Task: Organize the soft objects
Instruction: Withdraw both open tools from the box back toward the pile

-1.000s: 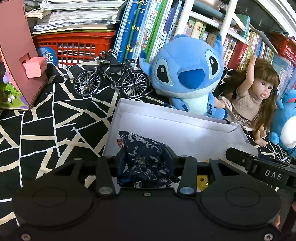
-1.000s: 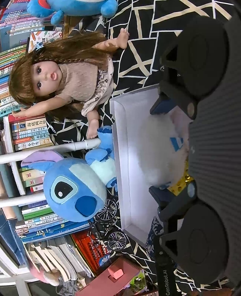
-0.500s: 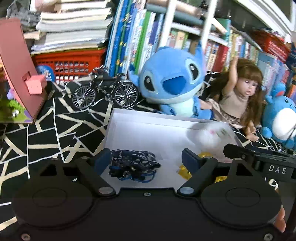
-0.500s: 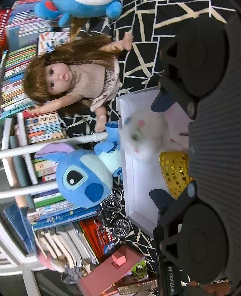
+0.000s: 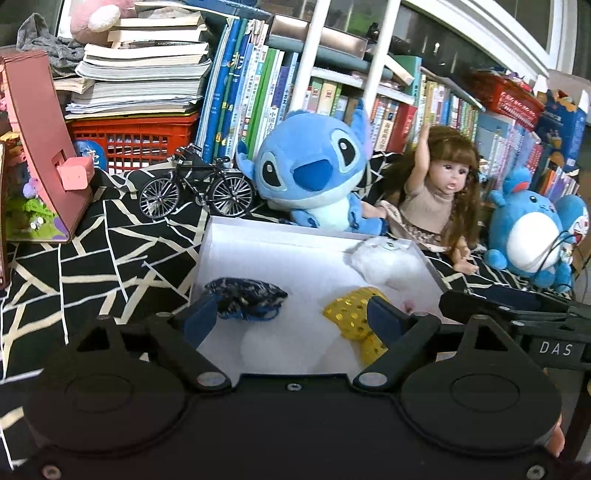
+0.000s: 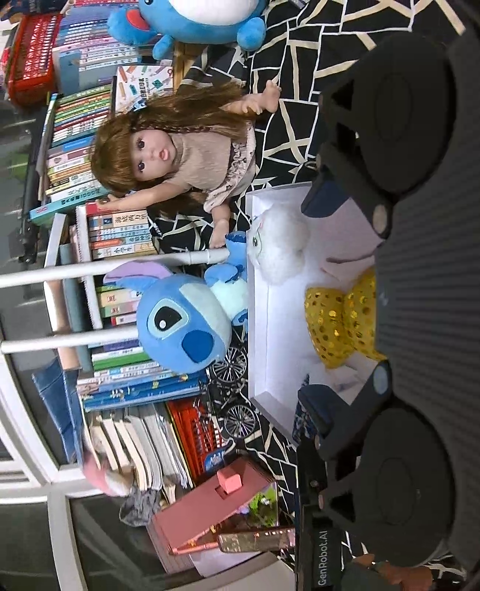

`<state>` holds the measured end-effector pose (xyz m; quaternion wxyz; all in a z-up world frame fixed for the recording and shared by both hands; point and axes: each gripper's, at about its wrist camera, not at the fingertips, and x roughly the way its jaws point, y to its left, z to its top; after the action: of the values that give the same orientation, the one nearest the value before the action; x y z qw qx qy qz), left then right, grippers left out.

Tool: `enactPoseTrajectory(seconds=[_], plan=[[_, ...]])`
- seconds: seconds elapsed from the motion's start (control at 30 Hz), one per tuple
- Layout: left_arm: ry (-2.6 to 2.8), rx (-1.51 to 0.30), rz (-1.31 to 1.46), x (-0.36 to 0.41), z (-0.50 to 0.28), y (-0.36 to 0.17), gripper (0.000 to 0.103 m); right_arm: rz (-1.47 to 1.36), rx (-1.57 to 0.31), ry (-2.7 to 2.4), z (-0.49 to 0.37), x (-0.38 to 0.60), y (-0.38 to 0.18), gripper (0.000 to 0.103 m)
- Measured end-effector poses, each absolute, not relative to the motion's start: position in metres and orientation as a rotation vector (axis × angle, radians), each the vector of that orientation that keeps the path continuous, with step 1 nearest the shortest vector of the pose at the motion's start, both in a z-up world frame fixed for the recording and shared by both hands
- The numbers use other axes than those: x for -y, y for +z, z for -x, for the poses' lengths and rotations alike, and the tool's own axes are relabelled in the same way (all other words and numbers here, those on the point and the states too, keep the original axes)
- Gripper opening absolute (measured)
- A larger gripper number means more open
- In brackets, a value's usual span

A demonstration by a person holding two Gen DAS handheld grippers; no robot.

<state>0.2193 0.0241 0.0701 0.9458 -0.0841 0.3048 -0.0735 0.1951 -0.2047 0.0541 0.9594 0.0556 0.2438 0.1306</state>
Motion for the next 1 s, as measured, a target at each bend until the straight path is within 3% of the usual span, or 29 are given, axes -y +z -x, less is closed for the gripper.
enactPoseTrajectory(seconds=[1.0], plan=[[-0.247,-0.585,0.21,-0.029,-0.063,0.053,0.091,0.0,-0.415,0.329,-0.06,0.197,0.03,0.103]])
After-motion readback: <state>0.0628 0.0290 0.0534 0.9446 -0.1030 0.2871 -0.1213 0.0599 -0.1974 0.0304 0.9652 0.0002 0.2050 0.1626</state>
